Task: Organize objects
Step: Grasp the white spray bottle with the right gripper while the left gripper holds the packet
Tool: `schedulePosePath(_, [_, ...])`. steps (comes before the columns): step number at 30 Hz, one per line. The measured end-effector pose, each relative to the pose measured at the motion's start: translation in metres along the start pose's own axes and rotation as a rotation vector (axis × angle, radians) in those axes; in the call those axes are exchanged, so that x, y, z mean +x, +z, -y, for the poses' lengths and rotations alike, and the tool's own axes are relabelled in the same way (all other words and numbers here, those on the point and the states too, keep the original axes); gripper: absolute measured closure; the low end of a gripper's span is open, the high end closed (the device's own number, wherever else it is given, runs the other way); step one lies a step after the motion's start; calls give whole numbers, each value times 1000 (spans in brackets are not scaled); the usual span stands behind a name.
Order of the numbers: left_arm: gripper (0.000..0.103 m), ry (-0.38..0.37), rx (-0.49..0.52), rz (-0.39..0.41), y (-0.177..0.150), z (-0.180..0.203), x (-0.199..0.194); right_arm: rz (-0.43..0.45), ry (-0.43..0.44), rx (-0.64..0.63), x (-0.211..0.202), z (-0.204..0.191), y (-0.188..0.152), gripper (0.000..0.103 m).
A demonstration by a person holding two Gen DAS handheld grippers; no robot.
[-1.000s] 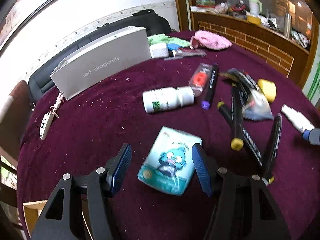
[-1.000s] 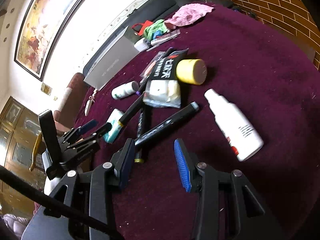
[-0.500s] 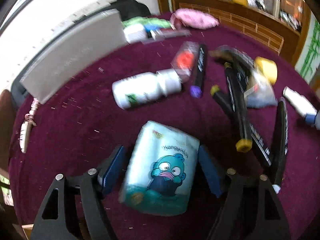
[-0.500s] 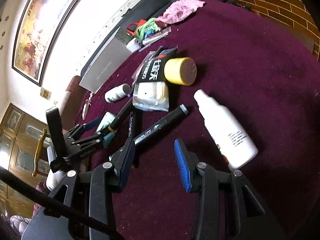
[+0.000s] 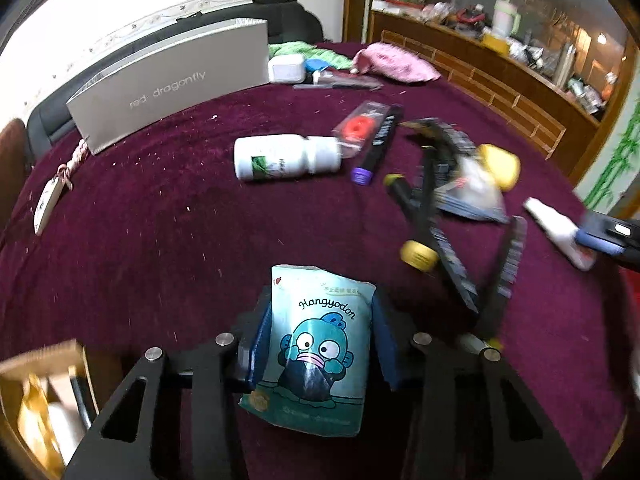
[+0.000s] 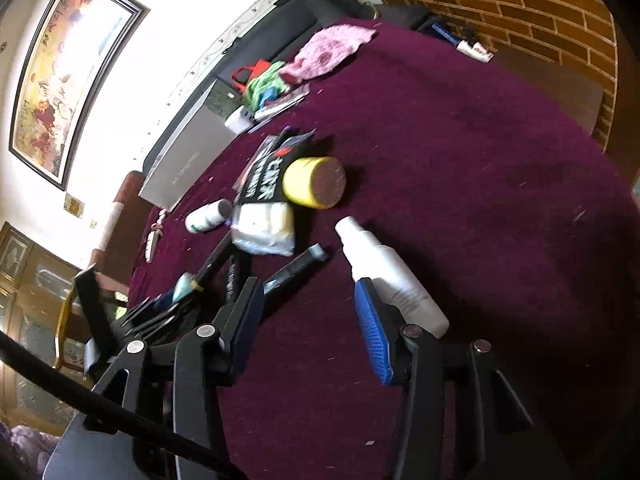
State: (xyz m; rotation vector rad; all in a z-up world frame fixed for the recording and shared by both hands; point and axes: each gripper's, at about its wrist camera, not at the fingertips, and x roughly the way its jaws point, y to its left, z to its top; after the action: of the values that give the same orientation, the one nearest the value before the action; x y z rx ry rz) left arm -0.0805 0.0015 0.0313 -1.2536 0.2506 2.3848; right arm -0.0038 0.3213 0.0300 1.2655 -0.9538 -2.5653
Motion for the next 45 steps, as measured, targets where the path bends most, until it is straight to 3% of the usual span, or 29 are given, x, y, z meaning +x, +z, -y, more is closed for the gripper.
schedulePosePath(8, [64,-142,-63,69,-38,14,-61,68,-140,-61,-22,20,18,56])
schedulePosePath(12, [64,-202,-121,86,-51,13,-75,101,-294,-241,-10,16,43,49])
schedulePosePath(14, [64,-182,-135,92,-57,13,-79,51,-357,-324,7,12,53,48])
schedulePosePath(16, [64,-176,-144,100,-62,14,-83,-19,-346,-368,21,7,53,48])
schedulePosePath(19, [64,-158,-165,113,-68,12,-88,-42,-396,-444,32,-2,44,49])
schedulePosePath(21, [64,-157,-184,110,-72,11,-88,-55,-429,-464,39,-6,39,52])
schedulePosePath(25, [64,-116,-192,110,-81,11,-93,-81,-474,-469,50,-2,32,73])
schedulePosePath(32, [63,-38,-210,126,-94,6,-109,-82,-441,-436,40,-10,19,76])
schedulePosePath(38, [63,35,-203,158,-105,6,-130,-72,-321,-400,14,-27,0,76])
schedulePosePath(45, [63,135,-223,204,-122,-2,-157,-71,-165,-437,-10,-78,-33,76])
